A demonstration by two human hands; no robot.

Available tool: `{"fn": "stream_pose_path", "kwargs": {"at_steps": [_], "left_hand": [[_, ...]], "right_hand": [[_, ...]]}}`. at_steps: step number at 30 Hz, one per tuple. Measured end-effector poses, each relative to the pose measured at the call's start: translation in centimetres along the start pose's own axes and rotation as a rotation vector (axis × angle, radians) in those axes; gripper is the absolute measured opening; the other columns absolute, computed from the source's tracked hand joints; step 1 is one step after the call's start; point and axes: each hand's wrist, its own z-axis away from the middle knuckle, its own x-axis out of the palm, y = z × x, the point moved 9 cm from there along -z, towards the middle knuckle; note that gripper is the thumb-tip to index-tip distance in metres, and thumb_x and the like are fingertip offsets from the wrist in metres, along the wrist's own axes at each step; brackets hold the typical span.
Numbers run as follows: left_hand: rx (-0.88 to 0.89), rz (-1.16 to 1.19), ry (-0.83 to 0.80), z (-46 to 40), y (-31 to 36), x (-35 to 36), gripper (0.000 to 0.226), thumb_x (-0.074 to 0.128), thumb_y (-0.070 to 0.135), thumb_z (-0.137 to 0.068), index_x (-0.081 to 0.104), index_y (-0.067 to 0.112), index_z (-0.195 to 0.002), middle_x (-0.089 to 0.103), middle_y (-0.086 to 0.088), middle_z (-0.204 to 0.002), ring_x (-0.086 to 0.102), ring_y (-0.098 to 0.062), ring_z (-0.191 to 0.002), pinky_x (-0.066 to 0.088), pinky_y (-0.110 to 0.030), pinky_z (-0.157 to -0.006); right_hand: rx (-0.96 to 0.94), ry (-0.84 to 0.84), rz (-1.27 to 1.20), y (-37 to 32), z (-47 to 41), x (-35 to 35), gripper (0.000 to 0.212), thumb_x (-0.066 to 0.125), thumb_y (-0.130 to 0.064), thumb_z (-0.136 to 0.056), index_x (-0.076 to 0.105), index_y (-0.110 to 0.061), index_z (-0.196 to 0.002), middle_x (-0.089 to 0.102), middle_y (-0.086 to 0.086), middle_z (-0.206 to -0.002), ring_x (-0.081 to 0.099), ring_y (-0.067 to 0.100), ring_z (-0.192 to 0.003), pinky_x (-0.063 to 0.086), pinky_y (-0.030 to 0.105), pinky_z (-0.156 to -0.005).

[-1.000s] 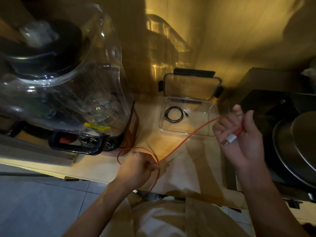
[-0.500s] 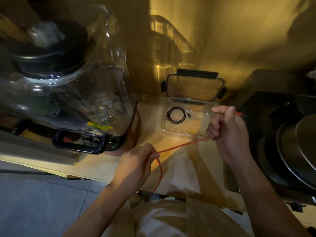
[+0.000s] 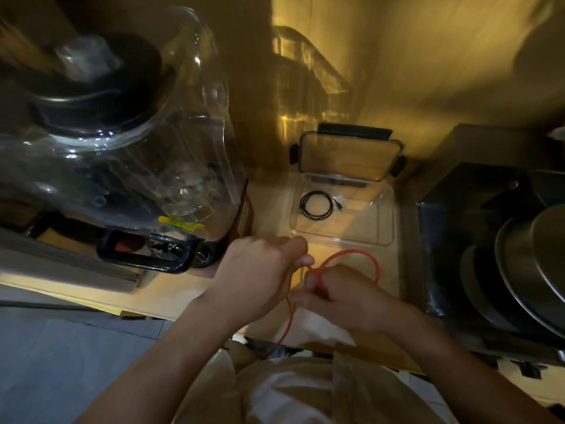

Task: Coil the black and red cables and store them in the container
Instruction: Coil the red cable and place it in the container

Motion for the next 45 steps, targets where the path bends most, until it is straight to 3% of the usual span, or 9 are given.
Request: {"fn": "stream_pose_path", "kwargs": {"at_steps": [4, 7, 11, 18, 25, 28, 33, 38, 45], "left_hand": [[0.112, 0.104, -0.064, -1.0, 0.5, 0.2, 0.03, 0.039, 0.042, -0.099, 0.055, 0.024, -0.082, 0.059, 0.009, -0.072, 0.052, -0.015, -0.072, 0.035, -0.031, -0.066], [0.038, 0.401, -0.06, -1.2, 0.3, 0.4, 0.029, 0.038, 0.043, -0.1, 0.055, 0.03, -0.081, 0.056, 0.017, -0.075, 0.051, -0.004, -0.076, 0.042, -0.039, -0.075], [-0.1, 0.761, 0.005, -0.9, -0.1, 1.1, 0.037, 0.04, 0.045, -0.099, 0.057, 0.02, -0.078, 0.058, 0.006, -0.071, 0.057, -0.007, -0.068, 0.045, -0.025, -0.066], [-0.334, 0.884, -0.014, 1.2, -2.9, 5.5, 0.021, 0.056, 0.024, -0.098, 0.056, 0.01, -0.082, 0.052, -0.013, -0.067, 0.05, -0.029, -0.063, 0.043, -0.036, -0.06], [-0.465, 0.808, -0.024, 5.1, -5.9, 8.2, 0.027, 0.059, 0.04, -0.094, 0.062, 0.017, -0.08, 0.054, -0.008, -0.07, 0.048, -0.005, -0.062, 0.043, -0.023, -0.06], [-0.451, 0.731, -0.011, 5.7, -5.8, 7.6, 0.025, 0.057, 0.044, -0.094, 0.065, 0.023, -0.084, 0.059, -0.006, -0.07, 0.052, -0.014, -0.062, 0.043, -0.029, -0.06], [-0.474, 0.668, 0.083, 7.1, -6.3, 6.4, 0.013, 0.061, 0.042, -0.092, 0.064, 0.029, -0.095, 0.053, 0.0, -0.063, 0.052, -0.013, -0.057, 0.043, -0.035, -0.055], [-0.374, 0.568, 0.095, 6.4, -4.7, 5.4, 0.007, 0.064, 0.026, -0.092, 0.068, 0.022, -0.088, 0.062, 0.025, -0.077, 0.059, 0.001, -0.069, 0.043, -0.014, -0.061], [-0.265, 0.307, 0.003, 4.8, -3.8, 5.1, 0.024, 0.048, 0.045, -0.097, 0.065, 0.029, -0.093, 0.067, 0.013, -0.086, 0.064, -0.006, -0.078, 0.05, -0.026, -0.066]], "right_hand": [[-0.017, -0.207, -0.323, -1.6, 1.3, 1.7, 0.054, 0.039, -0.051, -0.1, 0.056, -0.022, -0.058, 0.052, 0.001, -0.053, 0.049, 0.015, -0.05, 0.05, 0.04, -0.064], [-0.162, -0.411, -0.765, -4.3, 2.8, 1.8, 0.065, 0.039, -0.049, -0.102, 0.05, 0.0, -0.06, 0.037, 0.007, -0.046, 0.036, 0.01, -0.041, 0.035, 0.027, -0.047], [-0.416, -0.597, -1.383, -7.8, 4.5, -0.5, 0.065, 0.041, -0.044, -0.102, 0.036, 0.0, -0.054, 0.023, 0.009, -0.04, 0.024, 0.013, -0.033, 0.023, 0.024, -0.039], [-0.646, -0.18, -1.712, -6.5, 4.5, -6.9, 0.063, 0.037, -0.04, -0.104, 0.037, -0.009, -0.049, 0.017, 0.004, -0.038, 0.017, 0.016, -0.031, 0.012, 0.025, -0.037], [-0.679, 0.27, -1.769, -1.0, 5.3, -13.4, 0.057, 0.036, -0.041, -0.102, 0.053, -0.008, -0.059, 0.028, -0.001, -0.044, 0.027, 0.013, -0.038, 0.022, 0.022, -0.039], [-0.612, 0.388, -1.7, 0.4, 5.1, -13.2, 0.055, 0.04, -0.043, -0.1, 0.053, -0.012, -0.058, 0.025, -0.002, -0.044, 0.026, 0.012, -0.038, 0.025, 0.02, -0.039], [-0.59, 0.452, -1.655, 1.2, 4.9, -13.7, 0.054, 0.037, -0.044, -0.1, 0.052, -0.015, -0.057, 0.024, -0.003, -0.043, 0.026, 0.011, -0.037, 0.027, 0.019, -0.038], [-0.516, 0.535, -1.58, 1.3, 4.6, -13.6, 0.055, 0.033, -0.045, -0.1, 0.05, -0.017, -0.056, 0.021, -0.003, -0.042, 0.022, 0.012, -0.037, 0.02, 0.022, -0.039], [-0.451, 0.605, -1.504, 1.4, 4.6, -14.1, 0.058, 0.025, -0.046, -0.102, 0.047, -0.018, -0.057, 0.026, -0.006, -0.041, 0.024, 0.009, -0.036, 0.025, 0.018, -0.038]]}}
